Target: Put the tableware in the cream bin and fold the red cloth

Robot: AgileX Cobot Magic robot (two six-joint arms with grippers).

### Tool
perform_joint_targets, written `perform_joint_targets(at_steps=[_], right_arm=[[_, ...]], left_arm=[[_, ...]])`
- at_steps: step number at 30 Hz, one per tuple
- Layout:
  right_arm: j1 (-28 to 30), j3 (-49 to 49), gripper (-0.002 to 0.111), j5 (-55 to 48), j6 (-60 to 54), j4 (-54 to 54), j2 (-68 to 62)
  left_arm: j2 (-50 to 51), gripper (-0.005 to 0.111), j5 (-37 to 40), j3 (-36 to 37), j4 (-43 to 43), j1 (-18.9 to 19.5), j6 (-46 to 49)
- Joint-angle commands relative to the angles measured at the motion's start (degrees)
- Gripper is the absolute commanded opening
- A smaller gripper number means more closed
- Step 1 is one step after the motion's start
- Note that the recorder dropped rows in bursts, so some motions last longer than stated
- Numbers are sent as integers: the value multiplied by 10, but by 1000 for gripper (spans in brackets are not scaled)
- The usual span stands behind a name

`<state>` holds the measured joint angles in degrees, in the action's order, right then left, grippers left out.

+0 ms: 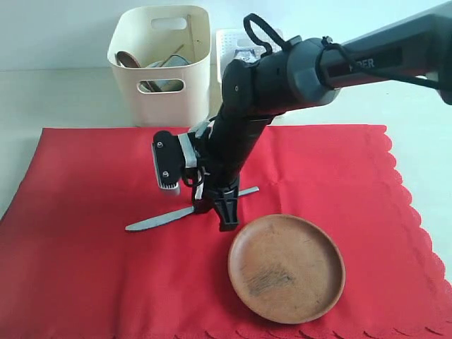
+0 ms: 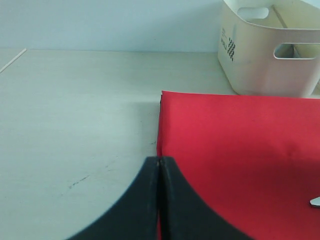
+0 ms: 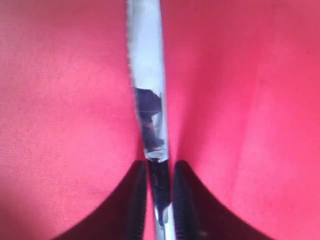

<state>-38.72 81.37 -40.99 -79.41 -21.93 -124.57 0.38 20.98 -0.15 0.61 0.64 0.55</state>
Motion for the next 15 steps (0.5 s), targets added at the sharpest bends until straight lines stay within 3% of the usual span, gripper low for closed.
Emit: perform_joint_targets(at_steps=[1, 10, 15], right_arm=[[3, 1, 0, -23, -2, -4, -2], [1, 2, 0, -36, 0, -10, 19], [1, 4, 0, -1, 0, -70, 61]], left_arm=[[-4, 0, -8, 2, 0, 1, 1], [-4, 0, -8, 2, 0, 1, 1], [-4, 0, -8, 2, 0, 1, 1]])
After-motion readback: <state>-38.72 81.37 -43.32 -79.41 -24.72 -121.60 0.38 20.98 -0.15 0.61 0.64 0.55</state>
